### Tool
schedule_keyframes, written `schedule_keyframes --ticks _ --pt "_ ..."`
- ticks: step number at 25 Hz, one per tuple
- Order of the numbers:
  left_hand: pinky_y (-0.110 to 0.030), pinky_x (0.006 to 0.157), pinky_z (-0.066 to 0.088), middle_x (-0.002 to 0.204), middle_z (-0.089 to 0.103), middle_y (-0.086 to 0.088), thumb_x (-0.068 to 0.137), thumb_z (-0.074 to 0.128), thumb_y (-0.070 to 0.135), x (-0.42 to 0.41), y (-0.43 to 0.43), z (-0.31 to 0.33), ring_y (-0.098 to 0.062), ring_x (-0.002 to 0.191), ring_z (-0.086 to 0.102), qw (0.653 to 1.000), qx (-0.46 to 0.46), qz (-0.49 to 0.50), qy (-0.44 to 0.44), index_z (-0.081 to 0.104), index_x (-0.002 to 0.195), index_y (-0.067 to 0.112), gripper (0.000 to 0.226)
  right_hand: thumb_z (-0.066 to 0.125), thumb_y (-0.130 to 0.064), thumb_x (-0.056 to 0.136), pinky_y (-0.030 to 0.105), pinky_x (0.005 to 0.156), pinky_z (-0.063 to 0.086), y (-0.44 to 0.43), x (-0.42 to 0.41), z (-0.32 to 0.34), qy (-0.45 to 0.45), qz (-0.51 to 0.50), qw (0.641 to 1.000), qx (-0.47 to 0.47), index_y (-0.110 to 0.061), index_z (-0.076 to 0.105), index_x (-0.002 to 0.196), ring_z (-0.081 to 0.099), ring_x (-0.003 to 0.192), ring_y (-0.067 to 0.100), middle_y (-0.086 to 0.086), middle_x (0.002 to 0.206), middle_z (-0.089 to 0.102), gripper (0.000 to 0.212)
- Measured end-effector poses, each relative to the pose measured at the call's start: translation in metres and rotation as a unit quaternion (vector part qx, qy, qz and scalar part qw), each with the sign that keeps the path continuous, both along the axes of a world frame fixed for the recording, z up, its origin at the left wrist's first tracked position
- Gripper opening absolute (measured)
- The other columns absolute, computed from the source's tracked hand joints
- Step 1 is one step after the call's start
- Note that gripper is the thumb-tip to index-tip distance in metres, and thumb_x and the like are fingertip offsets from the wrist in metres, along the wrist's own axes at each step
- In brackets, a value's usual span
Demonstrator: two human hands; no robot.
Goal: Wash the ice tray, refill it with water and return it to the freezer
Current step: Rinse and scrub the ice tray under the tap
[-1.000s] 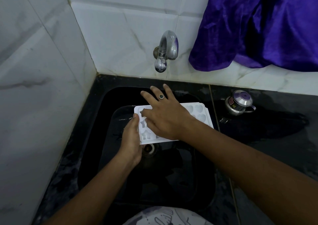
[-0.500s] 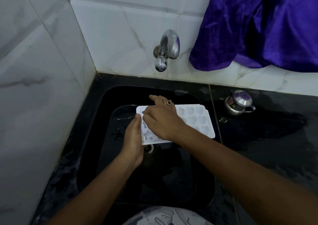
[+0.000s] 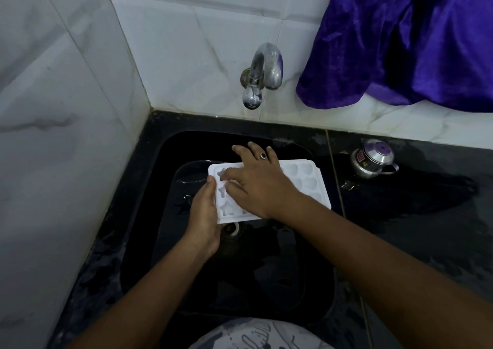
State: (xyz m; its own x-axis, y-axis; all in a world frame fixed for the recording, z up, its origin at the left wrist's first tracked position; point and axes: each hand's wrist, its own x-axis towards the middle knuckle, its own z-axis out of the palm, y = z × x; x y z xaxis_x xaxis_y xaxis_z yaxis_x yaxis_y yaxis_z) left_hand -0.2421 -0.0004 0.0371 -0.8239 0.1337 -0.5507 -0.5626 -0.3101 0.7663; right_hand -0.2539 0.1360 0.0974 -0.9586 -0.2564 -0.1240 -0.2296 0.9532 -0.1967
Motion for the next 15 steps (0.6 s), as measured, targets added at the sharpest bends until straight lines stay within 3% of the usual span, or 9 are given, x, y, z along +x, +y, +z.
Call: schedule_keyframes --ticks 2,4,9,11,15 --pt "-0.039 0.083 0.063 0.111 0.082 -0.012 0.112 0.041 0.048 0.001 0.001 0.0 -0.027 0.1 0.08 1.0 -0.008 -0.004 0.008 0.077 0.117 0.016 0.049 0.039 -0.045 0.105 0.059 0.126 0.002 -0.001 -0.001 0.0 0.02 -0.004 1.0 0.008 -0.034 0.069 0.132 0.011 0.157 0.033 0.006 0.169 0.022 0.041" --pt "-0.04 0.085 0.062 0.108 0.082 -0.013 0.112 0.041 0.047 0.0 0.004 0.002 -0.027 0.1 0.08 1.0 -0.019 0.001 0.022 0.077 0.116 0.016 0.048 0.04 -0.045 0.105 0.057 0.126 0.001 -0.008 0.001 -0.002 0.011 -0.024 0.999 -0.042 -0.026 0.069 0.13 0.009 0.157 0.032 0.007 0.17 0.021 0.043" --pt "-0.034 0.077 0.065 0.109 0.082 -0.013 0.113 0.041 0.046 -0.002 0.002 0.003 -0.027 0.102 0.08 1.0 -0.011 -0.001 0.023 0.076 0.12 0.015 0.047 0.041 -0.048 0.106 0.052 0.126 -0.002 -0.01 0.0 -0.003 -0.045 -0.06 0.987 -0.14 -0.027 0.069 0.127 0.005 0.159 0.028 0.005 0.171 0.019 0.041" --pt "-0.035 0.077 0.065 0.111 0.081 -0.015 0.113 0.04 0.047 -0.001 0.002 0.002 -0.028 0.101 0.08 1.0 -0.006 -0.006 0.016 0.075 0.121 0.015 0.049 0.04 -0.048 0.105 0.055 0.126 -0.002 -0.005 -0.002 -0.003 -0.042 -0.045 0.993 -0.1 -0.032 0.065 0.132 0.007 0.158 0.03 0.006 0.171 0.02 0.039" --pt "-0.032 0.074 0.063 0.109 0.082 -0.011 0.112 0.039 0.048 0.001 0.003 -0.001 -0.024 0.096 0.081 1.0 -0.005 -0.001 0.0 0.075 0.118 0.016 0.048 0.036 -0.05 0.105 0.064 0.124 0.002 0.0 -0.002 0.001 0.029 0.042 0.994 0.092 -0.037 0.063 0.137 0.007 0.157 0.038 0.011 0.17 0.018 0.044"
